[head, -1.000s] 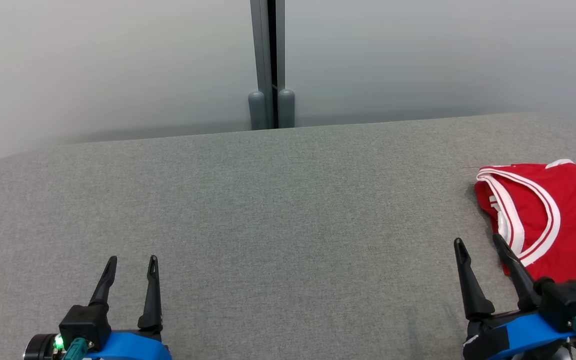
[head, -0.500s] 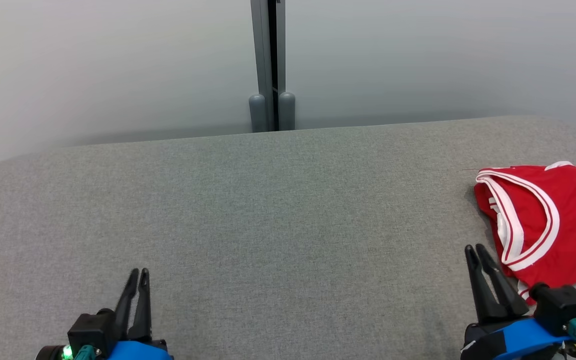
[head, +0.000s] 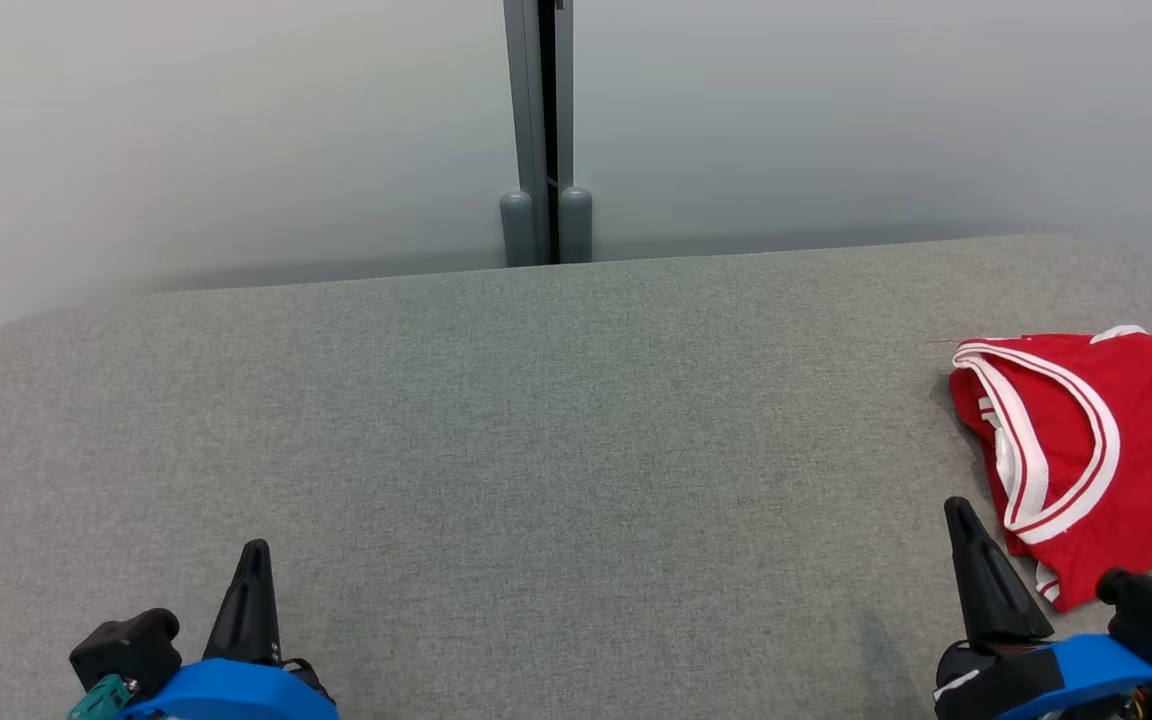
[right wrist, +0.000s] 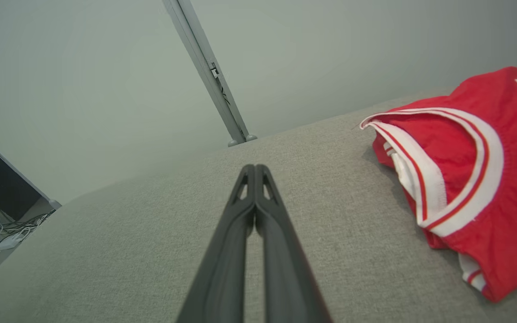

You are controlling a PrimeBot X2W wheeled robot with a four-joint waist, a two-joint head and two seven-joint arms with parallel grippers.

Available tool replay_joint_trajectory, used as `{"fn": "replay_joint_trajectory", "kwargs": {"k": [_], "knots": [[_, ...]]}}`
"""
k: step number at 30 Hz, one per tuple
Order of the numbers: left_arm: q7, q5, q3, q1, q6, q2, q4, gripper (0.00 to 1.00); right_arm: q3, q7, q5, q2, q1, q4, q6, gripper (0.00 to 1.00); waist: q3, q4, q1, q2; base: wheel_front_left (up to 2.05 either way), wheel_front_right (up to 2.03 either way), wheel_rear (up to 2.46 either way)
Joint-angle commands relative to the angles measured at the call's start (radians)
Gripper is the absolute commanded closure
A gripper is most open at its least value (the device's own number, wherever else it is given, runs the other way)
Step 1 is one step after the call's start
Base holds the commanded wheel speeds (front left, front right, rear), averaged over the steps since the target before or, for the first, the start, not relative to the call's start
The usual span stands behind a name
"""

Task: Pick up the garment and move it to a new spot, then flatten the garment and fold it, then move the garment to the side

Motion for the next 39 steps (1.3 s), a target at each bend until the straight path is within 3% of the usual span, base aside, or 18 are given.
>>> {"fn": "replay_joint_trajectory", "kwargs": {"k": [1,19,39], "knots": [[0.009,-0.042,0.023,-0.032,-0.011,-0.001,-0.013,1.0,-0.004,0.004,0.053,-0.011,-0.031,-0.004,0.0,1.0,0.0,0.001,0.0,-0.0001,0.0,0.0,0.0],[0.08,-0.284,0.1,-0.054,-0.057,-0.043,-0.015,1.0,-0.011,0.032,0.346,-0.02,-0.062,0.043,0.0,1.0,-0.005,0.004,0.0,-0.0001,0.0,0.0,0.0],[0.142,-0.493,0.169,-0.071,-0.098,-0.08,-0.017,1.0,-0.024,0.061,0.595,-0.024,-0.09,0.084,0.0,1.0,-0.009,0.008,0.0,-0.0001,0.0,0.0,0.0]]}}
